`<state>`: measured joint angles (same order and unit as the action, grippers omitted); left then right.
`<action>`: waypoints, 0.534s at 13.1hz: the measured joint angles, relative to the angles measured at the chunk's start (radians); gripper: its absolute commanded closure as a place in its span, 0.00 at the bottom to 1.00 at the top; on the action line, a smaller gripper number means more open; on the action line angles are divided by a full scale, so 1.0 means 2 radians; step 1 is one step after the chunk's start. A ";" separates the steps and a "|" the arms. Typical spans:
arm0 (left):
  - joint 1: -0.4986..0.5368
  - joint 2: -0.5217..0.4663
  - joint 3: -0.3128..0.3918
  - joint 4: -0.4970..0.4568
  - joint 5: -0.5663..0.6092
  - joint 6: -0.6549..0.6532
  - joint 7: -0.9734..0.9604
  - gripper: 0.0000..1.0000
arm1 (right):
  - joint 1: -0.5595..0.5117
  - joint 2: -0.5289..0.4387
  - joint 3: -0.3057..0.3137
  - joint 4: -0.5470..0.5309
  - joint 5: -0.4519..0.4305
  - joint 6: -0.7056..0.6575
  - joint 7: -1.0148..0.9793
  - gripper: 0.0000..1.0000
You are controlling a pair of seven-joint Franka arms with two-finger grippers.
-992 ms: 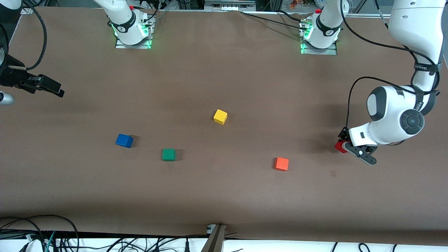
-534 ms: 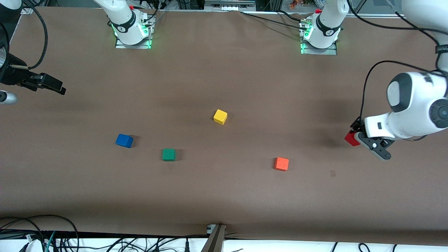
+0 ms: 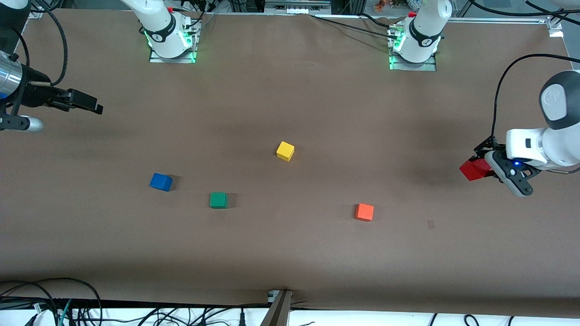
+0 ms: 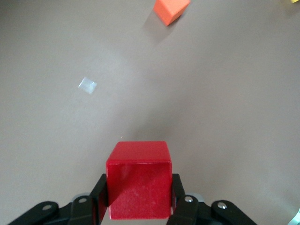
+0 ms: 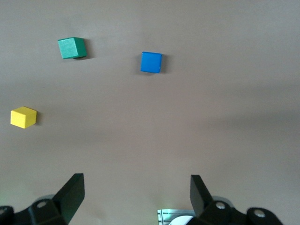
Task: Pass red block to right arm, stack on blue
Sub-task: 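Lift the red cube with the left gripper toward the table middle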
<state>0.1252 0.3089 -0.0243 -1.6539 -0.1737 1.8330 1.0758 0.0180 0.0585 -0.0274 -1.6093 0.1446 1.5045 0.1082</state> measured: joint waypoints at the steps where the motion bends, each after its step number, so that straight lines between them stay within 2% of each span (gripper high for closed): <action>1: 0.003 0.001 0.000 0.000 -0.020 0.000 0.022 1.00 | 0.000 0.002 0.000 0.000 -0.003 0.000 0.000 0.00; 4: 0.003 0.005 -0.002 -0.001 -0.103 -0.003 0.102 1.00 | 0.000 0.004 -0.001 0.000 -0.035 0.001 0.000 0.00; 7: 0.001 0.025 -0.007 -0.002 -0.169 -0.003 0.148 1.00 | 0.000 0.004 -0.002 0.001 -0.037 0.001 0.000 0.00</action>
<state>0.1266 0.3591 -0.0386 -1.6587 -0.5126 1.8262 1.3713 0.0171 0.0674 -0.0304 -1.6069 0.0699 1.5064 0.1082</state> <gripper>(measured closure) 0.445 0.000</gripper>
